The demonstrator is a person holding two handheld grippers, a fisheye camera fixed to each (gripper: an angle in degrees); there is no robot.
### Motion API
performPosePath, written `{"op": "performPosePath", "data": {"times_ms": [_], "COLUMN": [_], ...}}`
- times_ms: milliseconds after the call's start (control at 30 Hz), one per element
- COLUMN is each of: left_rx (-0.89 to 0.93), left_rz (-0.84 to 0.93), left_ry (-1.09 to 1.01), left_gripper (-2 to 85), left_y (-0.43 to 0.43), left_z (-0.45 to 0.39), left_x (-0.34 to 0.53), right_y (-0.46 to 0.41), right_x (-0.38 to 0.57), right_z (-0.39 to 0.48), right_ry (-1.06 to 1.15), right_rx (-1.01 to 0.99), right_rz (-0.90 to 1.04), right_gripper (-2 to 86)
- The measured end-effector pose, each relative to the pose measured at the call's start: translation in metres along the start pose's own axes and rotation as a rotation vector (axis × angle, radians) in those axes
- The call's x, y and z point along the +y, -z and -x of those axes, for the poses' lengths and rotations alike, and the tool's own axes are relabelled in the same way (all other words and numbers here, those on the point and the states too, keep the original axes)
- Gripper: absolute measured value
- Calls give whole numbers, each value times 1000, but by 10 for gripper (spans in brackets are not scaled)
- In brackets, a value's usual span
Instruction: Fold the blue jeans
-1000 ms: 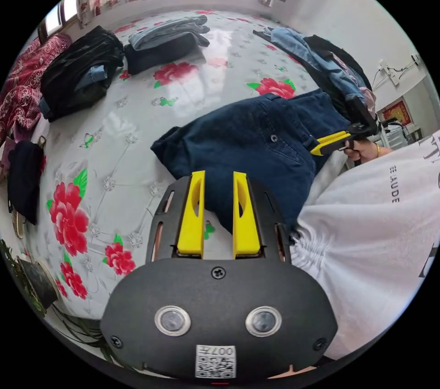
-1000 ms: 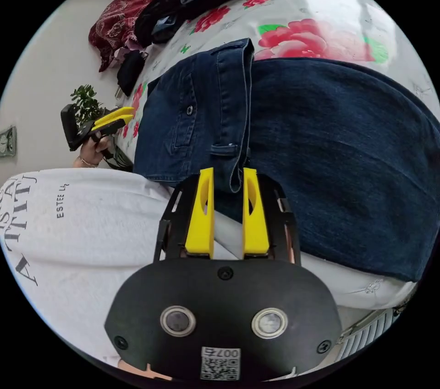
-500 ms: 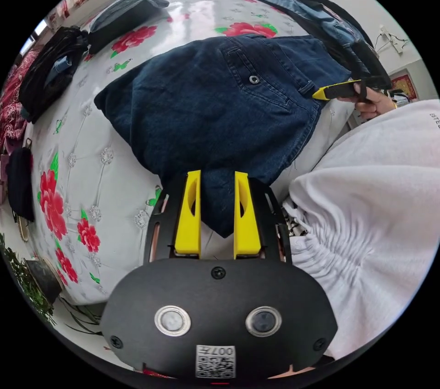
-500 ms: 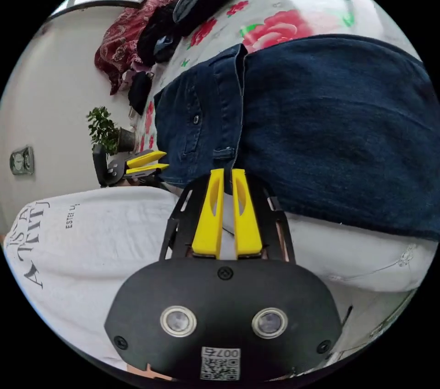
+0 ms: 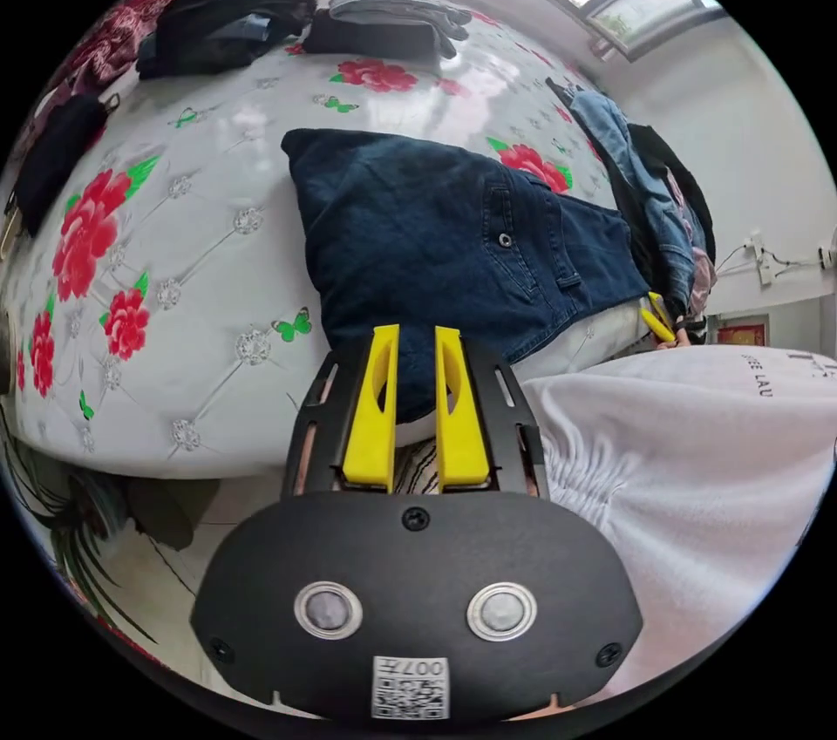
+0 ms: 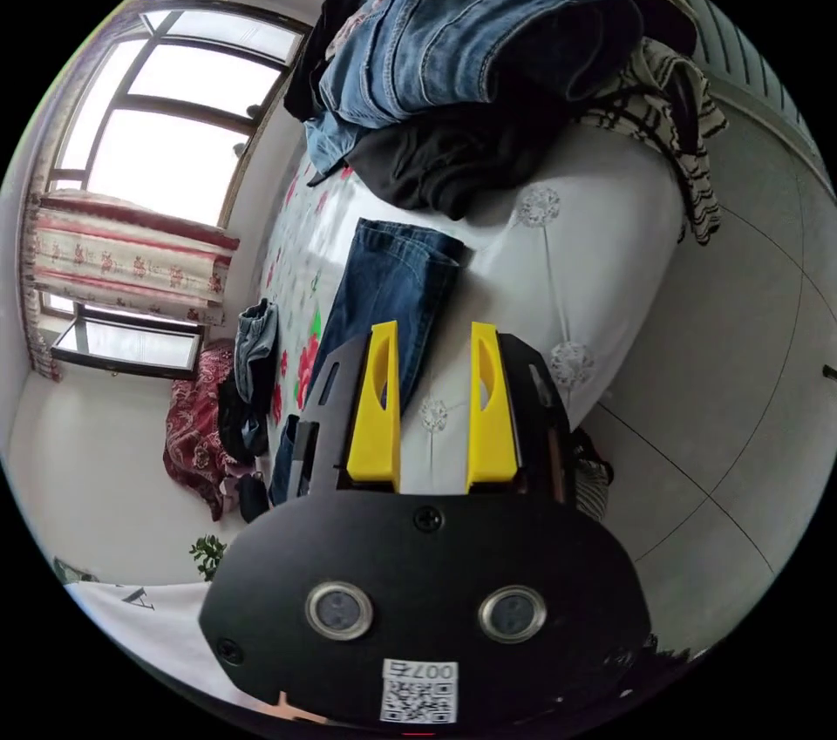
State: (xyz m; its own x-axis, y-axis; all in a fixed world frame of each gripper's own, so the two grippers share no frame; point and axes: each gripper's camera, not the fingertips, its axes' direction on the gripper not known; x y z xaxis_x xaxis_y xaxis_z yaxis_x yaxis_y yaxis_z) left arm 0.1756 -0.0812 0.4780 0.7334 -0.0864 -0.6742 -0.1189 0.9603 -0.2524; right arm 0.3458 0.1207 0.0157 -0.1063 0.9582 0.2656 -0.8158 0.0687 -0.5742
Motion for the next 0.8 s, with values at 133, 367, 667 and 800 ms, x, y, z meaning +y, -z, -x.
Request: {"op": "performPosePath", "data": {"times_ms": [133,367,667,800], "left_rx": [-15,2,93,150], "left_rz": [-56,-112,-210,-246], "left_ry": [45,103,291,332], "left_gripper": [66,69,79,84], "left_y": [18,37,61,66], "left_z": [5,15,71,94], "left_x": [-3,-5,15,20], "right_y": [-20,-53,-78,-149], "right_x": [-5,-31,90,233], "right_z": [0,24,314,388], "right_ry": [11,-25,886,1180], "right_rx": [-40,-200,-473,-605], "right_rz": [-64,16,346,717], "right_gripper": [83,43,26,40]}}
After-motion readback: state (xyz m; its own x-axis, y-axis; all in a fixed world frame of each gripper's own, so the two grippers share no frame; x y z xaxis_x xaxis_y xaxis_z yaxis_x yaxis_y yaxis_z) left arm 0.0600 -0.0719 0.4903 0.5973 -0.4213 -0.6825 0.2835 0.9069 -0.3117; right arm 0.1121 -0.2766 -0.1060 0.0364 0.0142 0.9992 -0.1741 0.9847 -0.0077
